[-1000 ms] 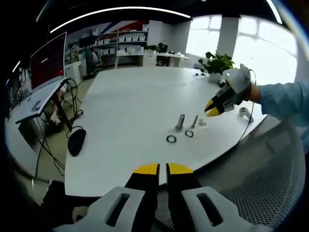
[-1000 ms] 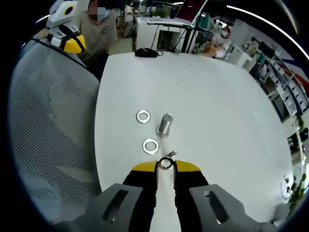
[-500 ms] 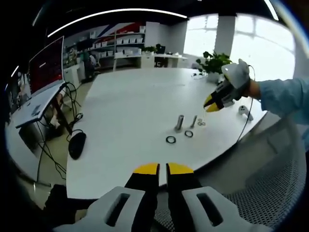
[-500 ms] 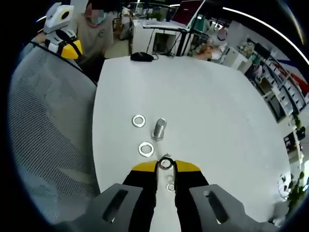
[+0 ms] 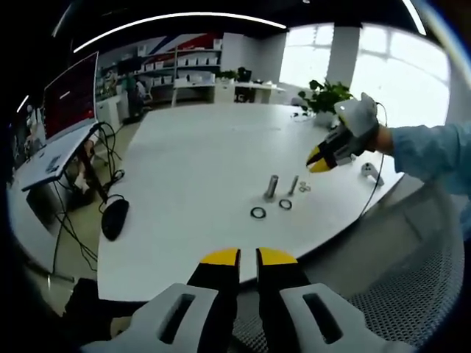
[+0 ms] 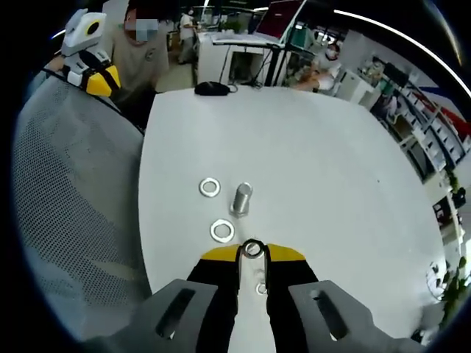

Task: Place the washer onto the threaded stud by aligning its center hole with the stud, sliding it down to the base, and recovering from edge contact or off-axis alignment until the washer reaches the visible bottom stop.

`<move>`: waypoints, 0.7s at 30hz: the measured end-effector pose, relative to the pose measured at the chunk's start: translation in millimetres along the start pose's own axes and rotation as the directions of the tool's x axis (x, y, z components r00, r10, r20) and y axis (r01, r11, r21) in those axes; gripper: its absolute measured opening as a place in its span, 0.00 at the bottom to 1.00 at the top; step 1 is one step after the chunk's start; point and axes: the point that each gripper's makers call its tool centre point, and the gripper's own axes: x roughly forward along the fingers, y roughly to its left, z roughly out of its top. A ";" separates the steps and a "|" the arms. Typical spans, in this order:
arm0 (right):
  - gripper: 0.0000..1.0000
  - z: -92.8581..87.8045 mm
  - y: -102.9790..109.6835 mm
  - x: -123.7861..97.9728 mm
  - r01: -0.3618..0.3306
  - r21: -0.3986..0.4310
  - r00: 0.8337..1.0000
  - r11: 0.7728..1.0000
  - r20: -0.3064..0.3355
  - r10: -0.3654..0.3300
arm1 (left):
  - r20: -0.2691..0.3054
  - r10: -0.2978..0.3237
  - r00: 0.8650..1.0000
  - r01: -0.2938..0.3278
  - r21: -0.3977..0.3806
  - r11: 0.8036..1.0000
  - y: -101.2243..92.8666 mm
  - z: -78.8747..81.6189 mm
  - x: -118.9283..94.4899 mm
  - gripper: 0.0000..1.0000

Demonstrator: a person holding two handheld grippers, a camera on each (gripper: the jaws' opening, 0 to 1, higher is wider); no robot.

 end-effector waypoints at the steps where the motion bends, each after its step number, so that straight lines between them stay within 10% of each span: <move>1: 0.14 0.1 -0.1 0.2 -0.001 -0.001 1.000 1.000 0.000 0.001 | -0.002 0.000 1.000 0.000 -0.001 1.000 -0.1 -0.4 0.0 0.06; 21: 0.14 -5.3 -8.1 20.8 -0.026 0.023 0.999 0.999 -0.022 0.026 | 0.010 0.016 1.000 -0.016 -0.024 1.000 4.8 2.2 1.5 0.03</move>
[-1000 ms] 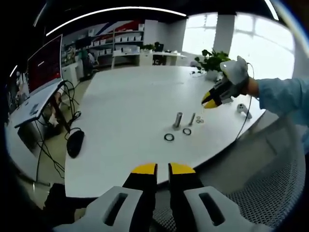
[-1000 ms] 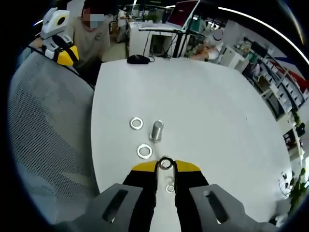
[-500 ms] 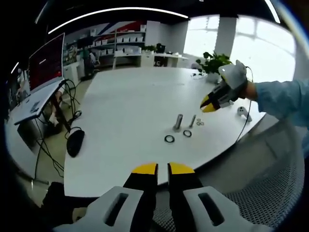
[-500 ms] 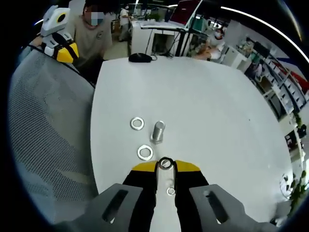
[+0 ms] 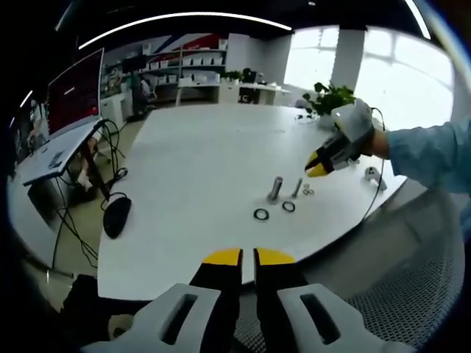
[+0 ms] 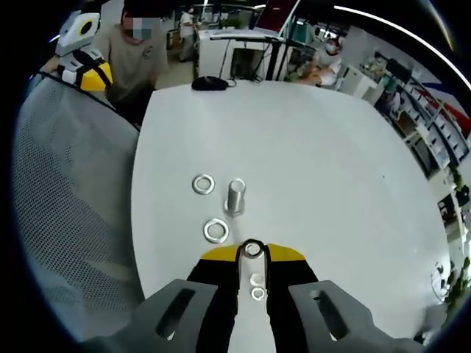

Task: Place the washer onto the threaded stud by aligning its center hole with the stud, sliding it down to the base, and recovering from edge contact or off-axis alignment until the washer reaches the visible bottom stop.

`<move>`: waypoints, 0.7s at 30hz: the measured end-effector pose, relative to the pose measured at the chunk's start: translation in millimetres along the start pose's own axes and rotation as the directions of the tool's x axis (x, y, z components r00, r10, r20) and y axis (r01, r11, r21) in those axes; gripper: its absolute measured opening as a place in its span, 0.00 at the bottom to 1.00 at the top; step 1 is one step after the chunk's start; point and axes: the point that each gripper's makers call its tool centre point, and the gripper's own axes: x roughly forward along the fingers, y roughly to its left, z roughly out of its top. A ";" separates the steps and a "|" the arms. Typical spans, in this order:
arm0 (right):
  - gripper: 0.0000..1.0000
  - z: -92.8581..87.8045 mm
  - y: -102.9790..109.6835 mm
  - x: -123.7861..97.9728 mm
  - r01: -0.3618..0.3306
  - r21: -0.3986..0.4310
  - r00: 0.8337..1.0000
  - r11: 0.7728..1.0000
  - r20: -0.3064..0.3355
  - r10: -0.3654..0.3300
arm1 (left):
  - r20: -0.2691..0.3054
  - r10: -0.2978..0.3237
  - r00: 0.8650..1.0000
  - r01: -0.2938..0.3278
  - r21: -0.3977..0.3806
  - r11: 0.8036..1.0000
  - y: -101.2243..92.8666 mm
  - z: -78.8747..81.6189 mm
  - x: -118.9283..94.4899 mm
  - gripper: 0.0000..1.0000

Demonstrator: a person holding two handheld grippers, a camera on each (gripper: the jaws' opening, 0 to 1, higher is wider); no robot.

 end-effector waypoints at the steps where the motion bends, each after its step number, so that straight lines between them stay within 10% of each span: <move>1: 0.14 -0.1 0.3 1.3 -0.002 0.000 1.000 1.000 -0.001 0.002 | 0.002 -0.001 1.000 0.001 0.001 1.000 -0.1 0.4 0.1 0.03; 21: 0.14 -2.2 1.6 16.1 -0.044 -0.022 0.997 0.999 -0.063 0.042 | 0.000 -0.003 1.000 0.003 -0.008 1.000 0.1 0.0 0.4 0.02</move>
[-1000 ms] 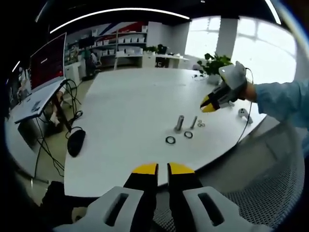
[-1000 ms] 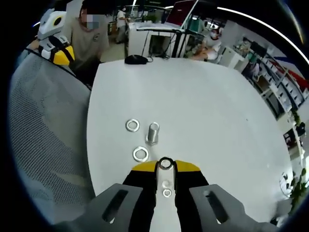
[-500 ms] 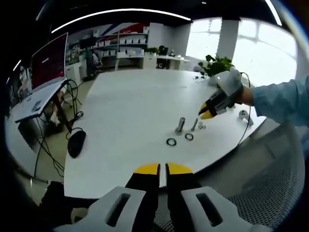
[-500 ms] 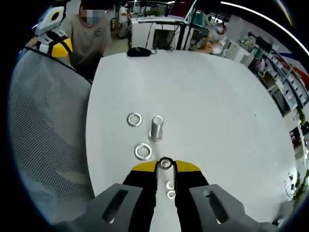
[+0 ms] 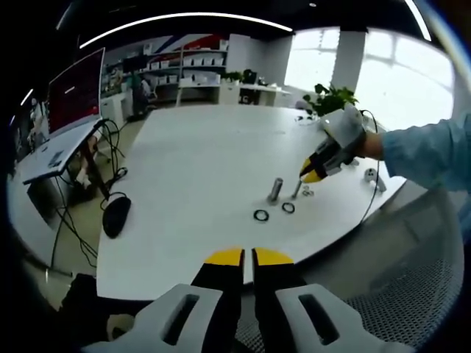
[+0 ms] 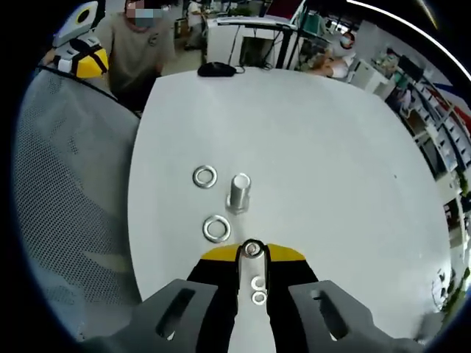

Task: Place the washer onto the threaded stud by aligning its center hole with the stud, sliding it down to the base, and recovering from edge contact or off-axis alignment until the washer reaches the visible bottom stop.

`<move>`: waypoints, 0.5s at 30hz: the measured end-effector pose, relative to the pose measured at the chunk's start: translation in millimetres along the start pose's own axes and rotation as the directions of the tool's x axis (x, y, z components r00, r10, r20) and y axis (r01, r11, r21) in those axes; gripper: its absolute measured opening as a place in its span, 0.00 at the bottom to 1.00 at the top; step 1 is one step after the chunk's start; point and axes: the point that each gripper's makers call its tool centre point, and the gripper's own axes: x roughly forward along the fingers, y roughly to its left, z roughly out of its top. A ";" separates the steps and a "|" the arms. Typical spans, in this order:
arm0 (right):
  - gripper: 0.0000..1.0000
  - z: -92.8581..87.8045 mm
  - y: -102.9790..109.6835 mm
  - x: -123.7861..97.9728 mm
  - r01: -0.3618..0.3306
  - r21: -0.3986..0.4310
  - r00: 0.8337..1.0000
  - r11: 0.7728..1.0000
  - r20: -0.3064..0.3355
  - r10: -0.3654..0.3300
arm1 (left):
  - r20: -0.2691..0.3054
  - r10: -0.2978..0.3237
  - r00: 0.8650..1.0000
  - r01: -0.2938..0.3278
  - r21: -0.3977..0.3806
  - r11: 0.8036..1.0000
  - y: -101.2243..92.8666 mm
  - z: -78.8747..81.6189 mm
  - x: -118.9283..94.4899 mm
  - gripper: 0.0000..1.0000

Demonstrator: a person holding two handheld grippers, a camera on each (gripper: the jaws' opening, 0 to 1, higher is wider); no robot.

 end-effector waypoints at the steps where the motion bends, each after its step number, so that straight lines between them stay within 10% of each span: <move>1: 0.14 -0.4 -0.1 0.5 -0.002 0.003 1.000 1.000 -0.003 0.002 | -0.001 0.000 1.000 0.000 0.000 1.000 0.1 -0.1 0.0 0.02; 15: 0.14 -5.2 4.1 12.6 -0.042 -0.004 0.998 0.999 -0.038 0.041 | 0.002 0.004 1.000 -0.004 -0.006 1.000 0.8 0.3 -0.5 0.02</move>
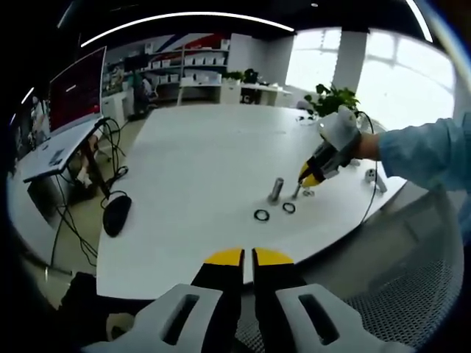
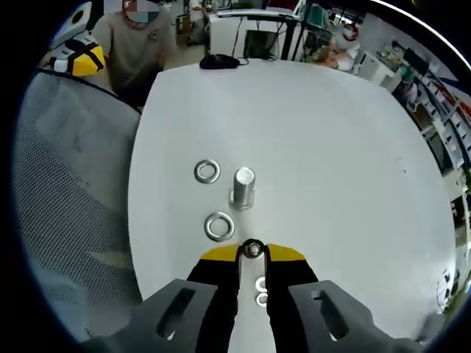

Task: Place the washer onto the threaded stud by aligning its center hole with the stud, sliding it down to the base, and recovering from edge contact or off-axis alignment until the washer reaches the visible bottom stop.

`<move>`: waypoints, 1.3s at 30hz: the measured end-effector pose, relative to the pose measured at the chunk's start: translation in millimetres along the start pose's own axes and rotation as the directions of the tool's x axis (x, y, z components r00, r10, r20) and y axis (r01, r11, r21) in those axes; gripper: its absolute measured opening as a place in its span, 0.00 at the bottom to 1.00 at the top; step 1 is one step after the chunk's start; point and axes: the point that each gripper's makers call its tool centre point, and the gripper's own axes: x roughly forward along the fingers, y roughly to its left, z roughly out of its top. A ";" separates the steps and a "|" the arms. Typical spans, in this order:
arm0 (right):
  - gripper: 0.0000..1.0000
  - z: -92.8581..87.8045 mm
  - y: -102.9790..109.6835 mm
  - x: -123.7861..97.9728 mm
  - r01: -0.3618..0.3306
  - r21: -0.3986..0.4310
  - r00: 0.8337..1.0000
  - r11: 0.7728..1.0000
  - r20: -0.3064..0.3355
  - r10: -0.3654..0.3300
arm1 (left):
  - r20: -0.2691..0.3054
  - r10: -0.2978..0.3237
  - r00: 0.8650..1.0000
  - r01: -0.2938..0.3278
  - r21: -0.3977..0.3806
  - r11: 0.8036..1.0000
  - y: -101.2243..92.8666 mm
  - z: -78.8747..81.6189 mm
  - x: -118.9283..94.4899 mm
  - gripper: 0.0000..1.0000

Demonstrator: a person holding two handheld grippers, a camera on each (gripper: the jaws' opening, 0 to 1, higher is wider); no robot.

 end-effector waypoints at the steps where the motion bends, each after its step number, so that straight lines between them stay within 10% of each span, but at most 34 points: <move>1: 0.14 -1.0 0.3 0.8 -0.002 0.004 1.000 1.000 -0.005 0.002 | 0.001 0.000 1.000 0.000 0.000 1.000 0.1 0.1 -0.1 0.02; 22: 0.14 -18.4 6.1 34.5 -0.050 0.018 0.997 0.999 -0.051 0.051 | -0.006 0.007 1.000 -0.007 -0.008 1.000 0.9 -0.9 0.2 0.02; 28: 0.18 -25.6 9.1 36.2 -0.075 -0.077 0.995 0.994 -0.074 0.069 | -0.008 0.007 1.000 -0.008 -0.008 1.000 1.2 -1.0 0.3 0.02; 39: 0.25 -28.4 6.8 17.1 -0.033 -0.007 0.999 0.999 -0.038 0.033 | -0.008 0.008 1.000 -0.008 -0.007 1.000 1.4 -0.9 0.3 0.02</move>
